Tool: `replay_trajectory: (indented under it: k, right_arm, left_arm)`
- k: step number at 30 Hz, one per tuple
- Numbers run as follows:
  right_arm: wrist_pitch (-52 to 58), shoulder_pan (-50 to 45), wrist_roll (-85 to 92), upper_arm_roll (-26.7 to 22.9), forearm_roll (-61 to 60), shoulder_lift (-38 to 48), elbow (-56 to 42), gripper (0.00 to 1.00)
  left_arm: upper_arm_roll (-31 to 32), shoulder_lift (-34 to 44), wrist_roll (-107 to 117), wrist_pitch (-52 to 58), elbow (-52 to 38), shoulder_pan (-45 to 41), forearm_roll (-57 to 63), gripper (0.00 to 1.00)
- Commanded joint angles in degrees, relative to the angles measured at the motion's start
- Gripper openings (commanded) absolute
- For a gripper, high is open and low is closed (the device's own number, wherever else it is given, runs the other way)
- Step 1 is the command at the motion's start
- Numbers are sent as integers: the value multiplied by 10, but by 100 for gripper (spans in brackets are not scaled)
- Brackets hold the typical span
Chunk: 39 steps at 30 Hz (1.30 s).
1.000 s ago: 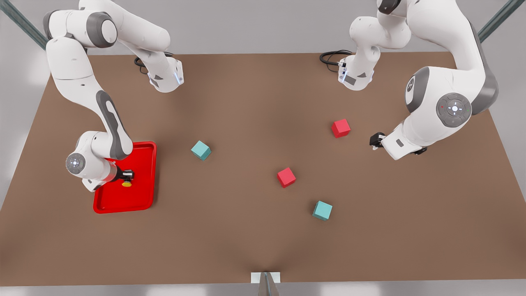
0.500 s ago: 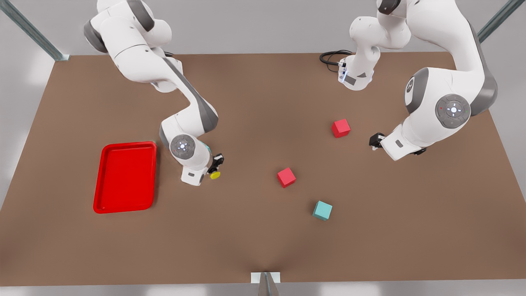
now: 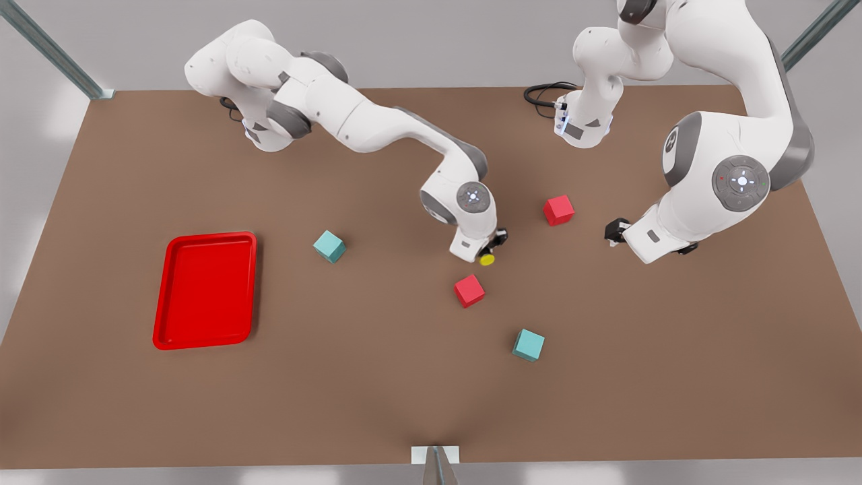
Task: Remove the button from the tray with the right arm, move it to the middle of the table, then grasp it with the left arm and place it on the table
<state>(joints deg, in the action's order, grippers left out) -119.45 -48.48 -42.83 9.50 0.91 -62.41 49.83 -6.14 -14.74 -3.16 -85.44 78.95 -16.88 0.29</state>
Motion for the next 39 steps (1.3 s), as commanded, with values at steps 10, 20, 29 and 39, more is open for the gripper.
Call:
replay_trajectory:
  k: [10, 20, 29, 39]
  right_arm:
    - [-115, -10, -418, -1, 1, -24, -3, 97]
    - [-56, 47, -271, -4, 1, 41, 12, 100]
    - [252, 487, 392, 32, 7, 560, 484, 100]
    - [343, 498, 383, 30, 93, 538, 361, 100]
  left_arm:
    - [0, -6, 1, -2, -1, -4, 1, 100]
    - [3, -107, 366, -80, -5, -76, -46, 100]
    - [2, -143, 492, -255, 108, -181, -66, 100]
    - [3, -146, 540, -488, 260, -220, -79, 100]
